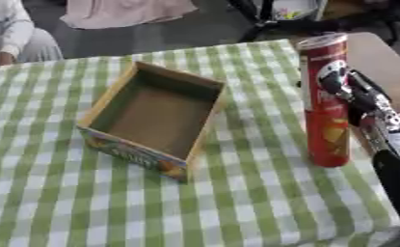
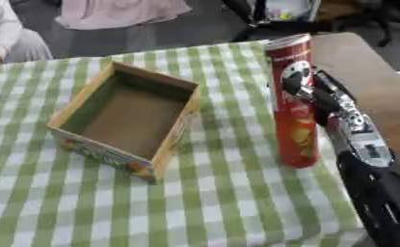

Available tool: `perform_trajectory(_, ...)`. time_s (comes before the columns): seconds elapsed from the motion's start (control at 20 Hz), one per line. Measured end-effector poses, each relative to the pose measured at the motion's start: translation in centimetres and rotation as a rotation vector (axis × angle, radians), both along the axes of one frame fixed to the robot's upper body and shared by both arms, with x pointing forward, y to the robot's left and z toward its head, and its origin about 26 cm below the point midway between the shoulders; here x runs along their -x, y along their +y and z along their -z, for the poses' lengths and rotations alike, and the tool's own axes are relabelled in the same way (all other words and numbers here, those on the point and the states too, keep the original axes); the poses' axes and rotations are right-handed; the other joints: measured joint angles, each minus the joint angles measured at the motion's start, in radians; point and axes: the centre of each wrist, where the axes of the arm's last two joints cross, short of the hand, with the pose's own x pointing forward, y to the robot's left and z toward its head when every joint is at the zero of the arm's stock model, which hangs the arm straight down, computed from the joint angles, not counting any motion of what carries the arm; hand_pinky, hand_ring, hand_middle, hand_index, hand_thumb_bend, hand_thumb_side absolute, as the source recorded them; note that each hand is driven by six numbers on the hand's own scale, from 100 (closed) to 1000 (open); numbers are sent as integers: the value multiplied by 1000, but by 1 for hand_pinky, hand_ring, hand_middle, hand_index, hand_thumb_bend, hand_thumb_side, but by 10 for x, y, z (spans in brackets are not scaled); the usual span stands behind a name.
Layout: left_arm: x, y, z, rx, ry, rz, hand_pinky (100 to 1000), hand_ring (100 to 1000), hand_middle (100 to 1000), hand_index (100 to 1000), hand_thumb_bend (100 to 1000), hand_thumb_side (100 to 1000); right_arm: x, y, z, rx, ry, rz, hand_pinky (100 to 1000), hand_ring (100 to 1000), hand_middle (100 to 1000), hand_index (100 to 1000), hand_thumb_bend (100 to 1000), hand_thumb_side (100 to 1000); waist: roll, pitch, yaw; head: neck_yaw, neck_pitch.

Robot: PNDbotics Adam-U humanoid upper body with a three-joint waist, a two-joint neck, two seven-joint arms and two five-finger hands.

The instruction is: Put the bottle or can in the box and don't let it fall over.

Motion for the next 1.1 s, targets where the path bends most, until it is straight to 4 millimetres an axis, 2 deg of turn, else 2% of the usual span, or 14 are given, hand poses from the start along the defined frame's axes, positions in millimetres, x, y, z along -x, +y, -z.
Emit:
perform_trajectory(0.25, 0, 0, 0, 0, -1, 1, 856, 730, 728, 728, 582, 476, 0, 1, -1, -4, -11, 41, 116, 386, 453, 460, 982, 360, 1, 1, 0, 0, 0)
perform_trajectory(0.45, 0, 0, 0, 1, 0, 2, 855, 729, 727, 728, 579, 478, 0, 4, -2, -13, -26, 71, 100, 279, 347, 349, 940, 323, 1, 1, -1, 0, 0)
perform_trajectory(0.6, 0, 0, 0, 1, 1, 3, 856, 729, 727, 727, 579, 478, 0, 6, -4, -27, -42, 79, 100, 260, 327, 331, 889, 279, 1, 1, -1, 0, 0)
perform_trajectory(1.1, 0, 0, 0, 3, 1, 3, 856, 729, 727, 727, 574, 479, 0, 12, -16, -92, -86, 70, 100, 267, 325, 331, 821, 222, 1, 1, -1, 0, 0)
